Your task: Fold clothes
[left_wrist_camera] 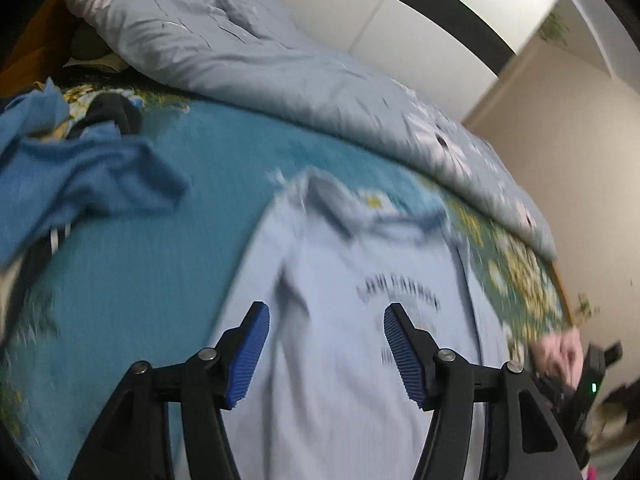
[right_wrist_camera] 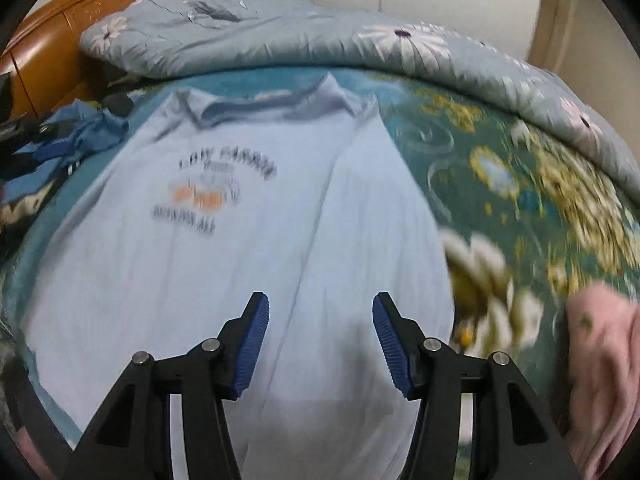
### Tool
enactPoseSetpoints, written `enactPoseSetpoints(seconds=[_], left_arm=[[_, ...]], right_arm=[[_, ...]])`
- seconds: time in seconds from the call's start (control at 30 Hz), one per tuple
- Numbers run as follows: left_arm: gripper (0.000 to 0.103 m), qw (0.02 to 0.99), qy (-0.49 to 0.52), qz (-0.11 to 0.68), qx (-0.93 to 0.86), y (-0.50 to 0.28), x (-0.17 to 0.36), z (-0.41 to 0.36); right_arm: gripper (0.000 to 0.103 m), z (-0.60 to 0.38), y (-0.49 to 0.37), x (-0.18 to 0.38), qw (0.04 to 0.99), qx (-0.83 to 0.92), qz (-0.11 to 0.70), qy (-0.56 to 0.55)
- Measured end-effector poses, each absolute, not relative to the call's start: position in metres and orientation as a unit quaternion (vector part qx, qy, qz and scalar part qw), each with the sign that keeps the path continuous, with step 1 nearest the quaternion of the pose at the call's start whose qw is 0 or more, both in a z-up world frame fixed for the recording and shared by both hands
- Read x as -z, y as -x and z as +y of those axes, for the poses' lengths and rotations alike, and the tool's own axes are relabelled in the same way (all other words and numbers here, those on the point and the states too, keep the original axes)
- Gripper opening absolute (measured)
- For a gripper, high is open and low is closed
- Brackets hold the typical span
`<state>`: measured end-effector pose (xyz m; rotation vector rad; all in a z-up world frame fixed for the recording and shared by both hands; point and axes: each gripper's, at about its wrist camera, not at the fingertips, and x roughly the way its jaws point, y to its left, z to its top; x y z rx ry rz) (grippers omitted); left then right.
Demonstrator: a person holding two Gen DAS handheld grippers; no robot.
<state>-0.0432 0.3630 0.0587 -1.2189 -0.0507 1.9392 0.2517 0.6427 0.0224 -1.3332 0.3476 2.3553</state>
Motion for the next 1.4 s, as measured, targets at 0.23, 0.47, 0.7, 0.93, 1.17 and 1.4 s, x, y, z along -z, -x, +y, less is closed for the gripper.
enactPoseSetpoints(seconds=[0.23,0.47,0.7,0.93,1.17,1.4], left_arm=[[0.064,0.431,0.471,-0.002,-0.77,-0.018,-0.059,0.339],[0.064,0.414,0.46,0.006,-0.786,-0.03,-0.067,0.313],[0.064,0.366,0.468,0.002,-0.804,-0.013,-0.052,0.287],[0.064,0.337,0.493,0.02,-0.802,-0.004,-0.018,0.275],[0.047,0.32,0.517,0.019,-0.794,0.002,0.015,0.27],[0.004,0.314,0.501,0.027,-0.806,0.008,0.021,0.272]], right_arm=[[0.03,0.628,-0.267,-0.002,0.226,-0.832,0.125,0.491],[0.003,0.656,-0.301,-0.03,0.244,-0.846,0.182,0.438],[0.003,0.734,-0.352,-0.087,0.389,-0.826,0.165,0.373],[0.003,0.787,-0.357,-0.084,0.464,-0.786,0.2,0.356],[0.053,0.745,-0.344,-0.114,0.465,-0.82,0.142,0.301],[0.055,0.717,-0.282,-0.104,0.374,-0.858,0.125,0.329]])
